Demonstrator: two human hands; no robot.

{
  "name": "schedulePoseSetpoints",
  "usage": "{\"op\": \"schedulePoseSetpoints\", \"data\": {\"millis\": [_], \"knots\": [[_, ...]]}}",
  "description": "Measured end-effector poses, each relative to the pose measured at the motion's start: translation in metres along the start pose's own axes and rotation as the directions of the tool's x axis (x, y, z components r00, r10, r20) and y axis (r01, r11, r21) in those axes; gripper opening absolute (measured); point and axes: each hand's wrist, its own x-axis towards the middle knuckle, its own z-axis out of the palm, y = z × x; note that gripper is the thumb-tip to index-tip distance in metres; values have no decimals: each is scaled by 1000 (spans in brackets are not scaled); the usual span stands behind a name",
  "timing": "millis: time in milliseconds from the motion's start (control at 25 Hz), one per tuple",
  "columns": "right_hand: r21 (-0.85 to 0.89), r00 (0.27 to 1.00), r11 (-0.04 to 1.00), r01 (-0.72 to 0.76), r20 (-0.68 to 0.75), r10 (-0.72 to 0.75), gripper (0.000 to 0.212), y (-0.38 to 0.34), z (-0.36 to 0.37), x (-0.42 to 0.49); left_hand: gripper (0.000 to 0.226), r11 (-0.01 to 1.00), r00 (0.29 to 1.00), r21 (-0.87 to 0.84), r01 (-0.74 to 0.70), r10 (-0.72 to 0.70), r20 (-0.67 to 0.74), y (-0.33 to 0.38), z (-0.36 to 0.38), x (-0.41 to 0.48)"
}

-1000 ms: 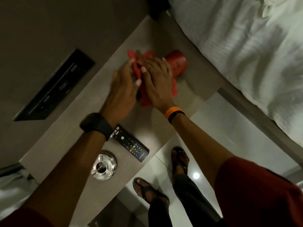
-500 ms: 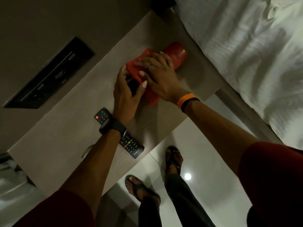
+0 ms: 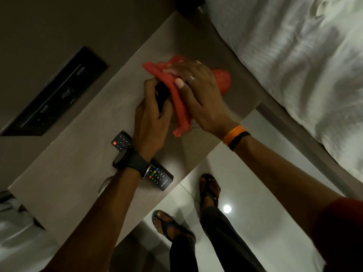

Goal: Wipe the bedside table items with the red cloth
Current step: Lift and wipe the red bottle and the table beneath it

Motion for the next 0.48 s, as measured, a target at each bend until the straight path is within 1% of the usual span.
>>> {"op": "schedulePoseSetpoints", "data": {"millis": [40, 80, 120, 160, 200, 240, 280, 320, 360, 400, 440, 480], "knots": [[-51, 998, 997, -51, -42, 49, 37, 7, 0, -9, 29, 999, 999, -9, 45, -45, 4, 5, 3, -4], [-88, 986, 987, -133, -108, 123, 37, 15, -2, -13, 29, 994, 995, -32, 103, -103, 4, 10, 6, -7], [-89, 961, 971, -222, -187, 202, 35, 24, -3, -12, 30, 986, 988, -52, 156, -157, -5, 14, 9, -9], [-64, 928, 953, -297, -253, 272, 33, 32, -3, -7, 31, 978, 980, -66, 196, -197, -18, 19, 12, -9], [-25, 896, 934, -357, -292, 335, 31, 36, -4, 0, 30, 971, 972, -71, 229, -232, -37, 24, 15, -6], [11, 877, 922, -387, -305, 371, 33, 36, -2, 8, 30, 963, 962, -69, 260, -265, -63, 31, 15, 0], [27, 884, 930, -368, -302, 358, 36, 31, 1, 13, 30, 956, 952, -58, 288, -293, -94, 37, 13, 8], [16, 914, 954, -299, -283, 291, 39, 25, 5, 12, 29, 947, 939, -46, 319, -322, -119, 43, 10, 15], [-19, 952, 982, -187, -250, 177, 39, 18, 9, 8, 29, 934, 926, -40, 354, -356, -124, 46, 8, 21], [-68, 978, 996, -65, -203, 50, 38, 14, 11, 1, 30, 918, 913, -44, 393, -396, -103, 48, 8, 24], [-96, 986, 995, 14, -162, -29, 37, 15, 8, -2, 33, 907, 905, -20, 421, -421, -64, 48, 8, 22], [-114, 985, 993, 25, -165, -44, 35, 20, 1, -2, 39, 910, 912, 67, 410, -410, -10, 48, 8, 17]]}}
